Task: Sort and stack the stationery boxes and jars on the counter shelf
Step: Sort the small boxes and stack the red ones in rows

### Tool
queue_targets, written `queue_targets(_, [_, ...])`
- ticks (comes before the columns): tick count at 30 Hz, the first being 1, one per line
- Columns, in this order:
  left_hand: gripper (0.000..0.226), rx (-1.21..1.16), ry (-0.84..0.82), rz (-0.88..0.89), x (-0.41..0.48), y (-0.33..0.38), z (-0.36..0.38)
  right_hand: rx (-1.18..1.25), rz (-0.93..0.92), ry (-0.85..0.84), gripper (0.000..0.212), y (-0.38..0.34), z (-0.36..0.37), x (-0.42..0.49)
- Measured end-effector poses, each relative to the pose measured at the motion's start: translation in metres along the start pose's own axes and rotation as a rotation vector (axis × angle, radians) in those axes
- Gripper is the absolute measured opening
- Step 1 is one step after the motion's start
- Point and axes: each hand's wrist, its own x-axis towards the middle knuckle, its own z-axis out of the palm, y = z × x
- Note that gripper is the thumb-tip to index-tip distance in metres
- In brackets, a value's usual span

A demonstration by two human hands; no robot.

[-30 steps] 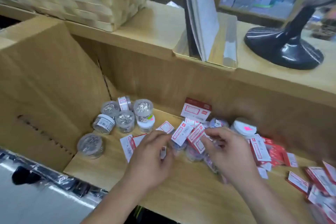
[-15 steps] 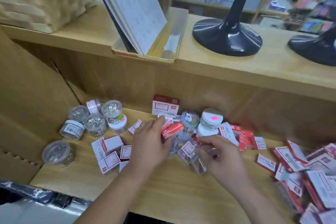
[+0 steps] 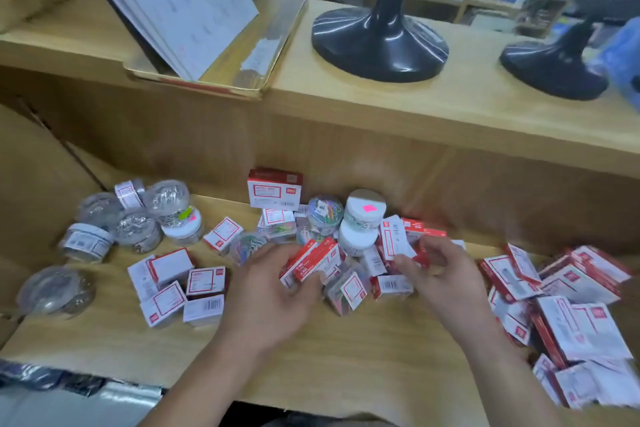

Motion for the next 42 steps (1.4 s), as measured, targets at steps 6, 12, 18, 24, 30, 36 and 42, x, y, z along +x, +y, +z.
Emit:
queue_targets(6, [0.031, 0.025, -0.019, 0.054, -0.015, 0.013, 0.017, -0.079, 0.018, -0.075, 0.034, 0.004, 0.015, 0.012])
queue_targets(12, [0.027, -0.022, -0.027, 0.069, -0.021, 0.009, 0.009, -0.093, 0.04, -0.046, 0.059, 0.001, 0.016, 0.016])
queue_targets(18, [0.025, -0.031, -0.022, 0.054, -0.024, 0.009, 0.003, -0.223, -0.048, 0.018, 0.051, 0.004, 0.016, 0.015])
queue_targets(24, [0.028, -0.057, -0.043, 0.041, -0.015, 0.018, 0.005, -0.282, -0.003, -0.014, 0.051, 0.002, 0.013, 0.019])
queue_targets(30, [0.027, -0.066, -0.12, 0.1, -0.008, 0.029, 0.02, 0.071, -0.03, 0.081, 0.03, -0.012, -0.023, -0.003])
queue_targets(36, [0.035, -0.061, -0.2, 0.133, -0.007, 0.038, 0.051, 0.135, 0.071, 0.073, 0.023, 0.022, -0.048, -0.047])
queue_targets(42, [0.031, 0.034, -0.212, 0.046, -0.007, 0.027, 0.039, 0.209, 0.159, 0.057, 0.025, 0.031, 0.007, -0.093])
